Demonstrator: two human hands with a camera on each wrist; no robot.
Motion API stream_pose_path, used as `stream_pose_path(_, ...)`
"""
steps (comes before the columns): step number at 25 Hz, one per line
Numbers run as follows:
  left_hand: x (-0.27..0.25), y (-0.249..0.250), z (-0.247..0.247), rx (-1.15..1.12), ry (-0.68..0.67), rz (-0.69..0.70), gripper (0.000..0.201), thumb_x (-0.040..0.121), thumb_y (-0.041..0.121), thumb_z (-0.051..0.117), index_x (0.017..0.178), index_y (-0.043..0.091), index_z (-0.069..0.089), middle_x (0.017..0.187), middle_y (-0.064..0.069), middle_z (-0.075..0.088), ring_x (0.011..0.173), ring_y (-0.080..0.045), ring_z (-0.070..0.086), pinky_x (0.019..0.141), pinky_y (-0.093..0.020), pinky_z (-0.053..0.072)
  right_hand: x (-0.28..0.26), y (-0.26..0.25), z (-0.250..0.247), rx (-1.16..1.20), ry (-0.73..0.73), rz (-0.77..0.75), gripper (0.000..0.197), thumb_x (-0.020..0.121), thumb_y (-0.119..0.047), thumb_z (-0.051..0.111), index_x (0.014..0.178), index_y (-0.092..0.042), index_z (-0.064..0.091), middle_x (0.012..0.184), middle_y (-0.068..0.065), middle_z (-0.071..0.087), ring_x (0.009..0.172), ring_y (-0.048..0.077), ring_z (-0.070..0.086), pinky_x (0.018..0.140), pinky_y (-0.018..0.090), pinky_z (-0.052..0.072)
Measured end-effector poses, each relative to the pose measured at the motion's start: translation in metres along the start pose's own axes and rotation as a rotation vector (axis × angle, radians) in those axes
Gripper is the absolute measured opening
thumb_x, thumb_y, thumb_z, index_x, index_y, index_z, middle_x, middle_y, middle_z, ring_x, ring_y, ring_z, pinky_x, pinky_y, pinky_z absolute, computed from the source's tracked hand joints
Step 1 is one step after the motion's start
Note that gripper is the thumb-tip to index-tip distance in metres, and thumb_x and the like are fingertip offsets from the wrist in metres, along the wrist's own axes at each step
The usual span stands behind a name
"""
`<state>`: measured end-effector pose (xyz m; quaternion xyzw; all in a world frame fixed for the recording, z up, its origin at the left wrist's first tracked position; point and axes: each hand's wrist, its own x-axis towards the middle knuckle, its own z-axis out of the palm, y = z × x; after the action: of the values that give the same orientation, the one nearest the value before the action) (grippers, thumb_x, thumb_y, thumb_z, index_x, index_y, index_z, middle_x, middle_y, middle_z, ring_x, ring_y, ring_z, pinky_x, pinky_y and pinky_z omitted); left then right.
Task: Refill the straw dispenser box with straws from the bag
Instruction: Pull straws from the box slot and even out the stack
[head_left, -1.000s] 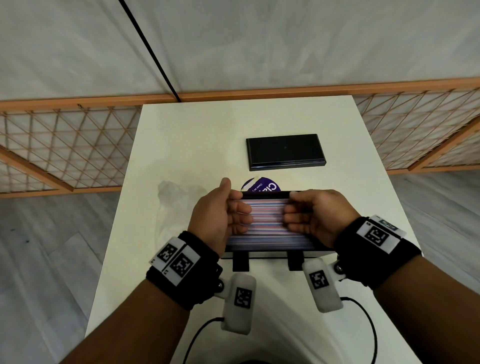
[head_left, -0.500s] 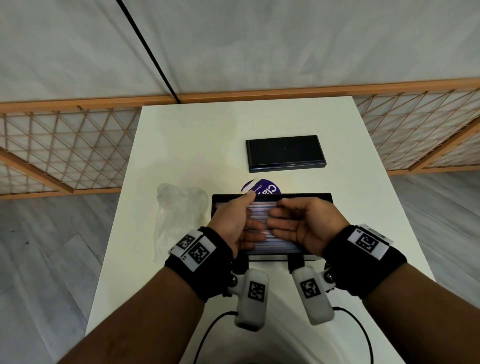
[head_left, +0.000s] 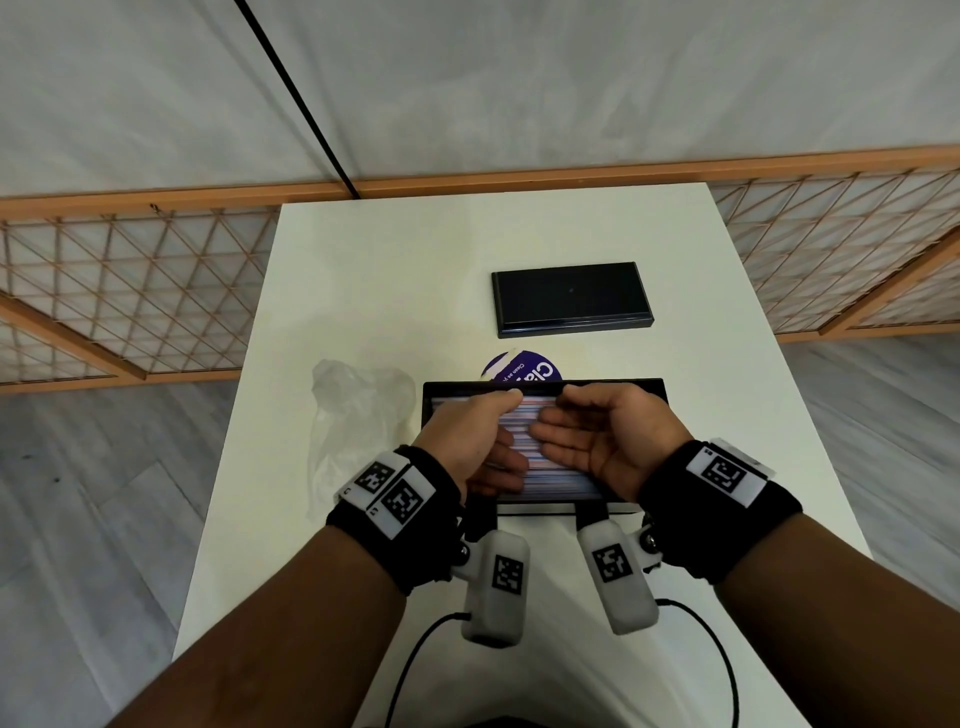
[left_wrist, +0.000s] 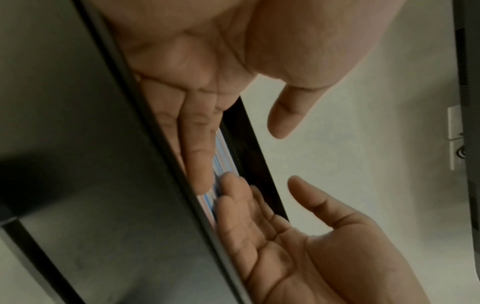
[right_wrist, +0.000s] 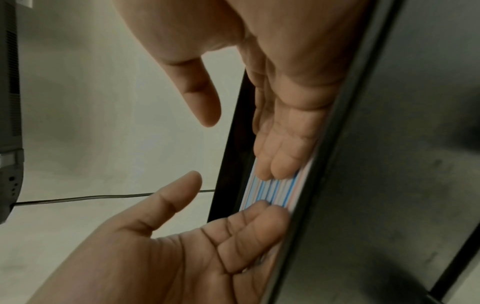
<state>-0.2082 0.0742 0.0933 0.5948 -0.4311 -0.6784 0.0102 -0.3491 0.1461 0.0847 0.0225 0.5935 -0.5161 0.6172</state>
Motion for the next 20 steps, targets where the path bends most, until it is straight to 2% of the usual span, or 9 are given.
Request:
stream_pose_path(4,0.001,-0.002,0.001,0.034,-0.012,0.003,0.051,0.092,0.051,0.061,0.09,0.0,0.065,0.066,-0.015,0.07,0.052,-0.029,0.066,0.053,-0.027,0.055,-0.002,-0.002,-0.002,-0.212,0.027,0.019,0.017,0.091,-0.021,0.061,0.093,-0.004,0.061,0.076,0.014,0.069,0.066,0.029,0.071,0.059,0.033,0.059)
stream_pose_path(6,-0.002,0.0,0.0,0.045,-0.012,0.019,0.051,0.093,0.052,0.059,0.088,0.001,0.065,0.065,-0.014,0.07,0.049,-0.026,0.065,0.05,-0.026,0.052,-0.003,-0.001,-0.002,-0.316,0.029,0.018,0.019,0.091,-0.023,0.062,0.095,-0.004,0.061,0.072,0.013,0.069,0.064,0.028,0.071,0.058,0.032,0.058)
stream_pose_path(8,-0.006,0.004,-0.004,-0.018,0.012,0.084,0.048,0.095,0.053,0.054,0.082,0.007,0.063,0.06,-0.011,0.068,0.043,-0.022,0.06,0.046,-0.022,0.044,-0.003,-0.002,-0.003,-0.346,0.025,0.026,0.019,0.091,-0.025,0.063,0.091,-0.005,0.061,0.07,0.012,0.068,0.061,0.027,0.07,0.057,0.031,0.057)
stream_pose_path(13,-0.015,0.012,-0.045,-0.428,0.153,0.239,0.053,0.101,0.054,0.042,0.073,0.011,0.058,0.051,-0.006,0.061,0.036,-0.019,0.05,0.04,-0.02,0.038,-0.003,-0.001,-0.005,-0.466,0.02,0.031,0.021,0.09,-0.027,0.064,0.084,-0.007,0.059,0.069,0.014,0.069,0.061,0.029,0.071,0.054,0.029,0.056)
stream_pose_path(16,-0.013,0.007,-0.069,-0.507,0.246,0.237,0.055,0.1,0.056,0.04,0.075,0.01,0.058,0.052,-0.008,0.061,0.038,-0.022,0.049,0.044,-0.022,0.036,-0.003,-0.002,-0.004,-0.472,0.021,0.041,0.022,0.09,-0.027,0.065,0.084,-0.007,0.059,0.069,0.015,0.069,0.064,0.032,0.071,0.056,0.031,0.057)
stream_pose_path(20,-0.008,0.0,-0.078,-0.526,0.269,0.194,0.055,0.1,0.056,0.041,0.075,0.01,0.058,0.056,-0.009,0.061,0.039,-0.021,0.051,0.045,-0.023,0.038,-0.003,-0.004,-0.001,-0.454,-0.01,0.041,0.021,0.092,-0.026,0.063,0.087,-0.006,0.059,0.072,0.014,0.069,0.067,0.032,0.072,0.061,0.034,0.058)
